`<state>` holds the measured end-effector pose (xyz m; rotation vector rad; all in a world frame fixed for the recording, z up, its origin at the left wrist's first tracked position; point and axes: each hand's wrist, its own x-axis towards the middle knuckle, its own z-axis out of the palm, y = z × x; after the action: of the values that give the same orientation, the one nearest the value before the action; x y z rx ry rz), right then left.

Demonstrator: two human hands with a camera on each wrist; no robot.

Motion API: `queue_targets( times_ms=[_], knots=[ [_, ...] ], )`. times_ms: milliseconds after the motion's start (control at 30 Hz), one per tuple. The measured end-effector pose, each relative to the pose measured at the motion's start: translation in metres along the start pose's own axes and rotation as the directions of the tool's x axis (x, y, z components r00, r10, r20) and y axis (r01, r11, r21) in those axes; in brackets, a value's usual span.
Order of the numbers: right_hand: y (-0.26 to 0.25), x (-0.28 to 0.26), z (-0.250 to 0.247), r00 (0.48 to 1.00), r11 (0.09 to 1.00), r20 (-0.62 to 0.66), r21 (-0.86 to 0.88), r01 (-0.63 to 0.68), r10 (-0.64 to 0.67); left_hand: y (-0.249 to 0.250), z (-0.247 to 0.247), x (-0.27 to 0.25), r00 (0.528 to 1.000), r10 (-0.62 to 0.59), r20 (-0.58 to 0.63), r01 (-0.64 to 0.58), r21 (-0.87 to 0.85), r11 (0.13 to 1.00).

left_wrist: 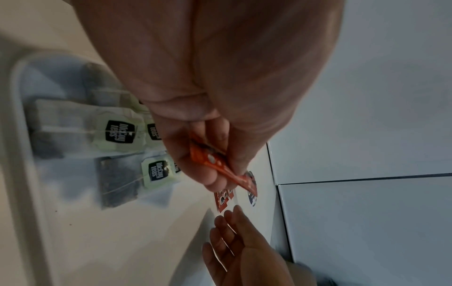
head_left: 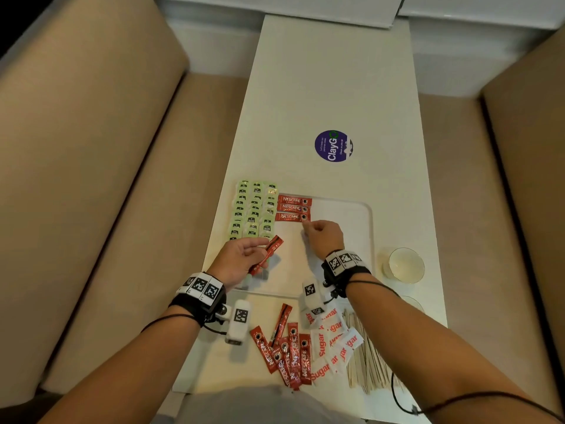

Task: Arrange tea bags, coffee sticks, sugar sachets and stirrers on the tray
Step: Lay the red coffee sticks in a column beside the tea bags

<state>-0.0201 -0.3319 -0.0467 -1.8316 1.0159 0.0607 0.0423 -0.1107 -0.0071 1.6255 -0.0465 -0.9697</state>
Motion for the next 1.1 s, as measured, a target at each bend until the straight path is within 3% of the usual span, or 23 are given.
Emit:
queue_targets(
  times_ms=[100, 233, 367, 467, 667, 900, 1100],
  knots=[
    [-0.007, -0.027, -0.001, 0.986, 0.99, 0.149, 0.131, 0.057, -0.077, -0.004, -0.001, 0.005, 0.999, 0.001, -0.04, 0.0, 0.035, 0.999],
    [-0.015, -0.055, 0.001, 0.929, 0.967, 0.345, 0.251, 0.049, -0.136, -0.005, 0.004, 0.007, 0.994, 0.01, -0.107, -0.008, 0.019, 1.0],
    [-0.01, -0.06, 0.007, 0.884, 0.962, 0.409, 0.239, 0.135, -0.226, -0.008, 0.004, 0.008, 0.999, 0.005, -0.039, -0.003, 0.042, 0.999],
    [-0.008, -0.063, 0.006, 0.876, 0.965, 0.406, 0.153, 0.215, -0.26, -0.008, 0.004, 0.005, 0.999, -0.029, 0.015, 0.027, 0.077, 0.997],
    [-0.005, -0.062, -0.003, 0.907, 0.974, 0.358, 0.032, 0.226, -0.222, -0.002, 0.003, 0.001, 0.998, -0.061, 0.012, 0.061, -0.032, 0.998],
    [0.005, -0.06, -0.007, 0.934, 0.975, 0.318, 0.195, 0.103, -0.162, -0.006, -0.001, 0.005, 0.993, 0.077, -0.091, -0.059, 0.182, 0.982],
    [0.011, -0.058, -0.008, 0.957, 0.981, 0.275, 0.189, 0.045, -0.097, -0.009, 0.007, 0.009, 0.98, 0.139, -0.141, -0.095, 0.283, 0.954]
  ],
)
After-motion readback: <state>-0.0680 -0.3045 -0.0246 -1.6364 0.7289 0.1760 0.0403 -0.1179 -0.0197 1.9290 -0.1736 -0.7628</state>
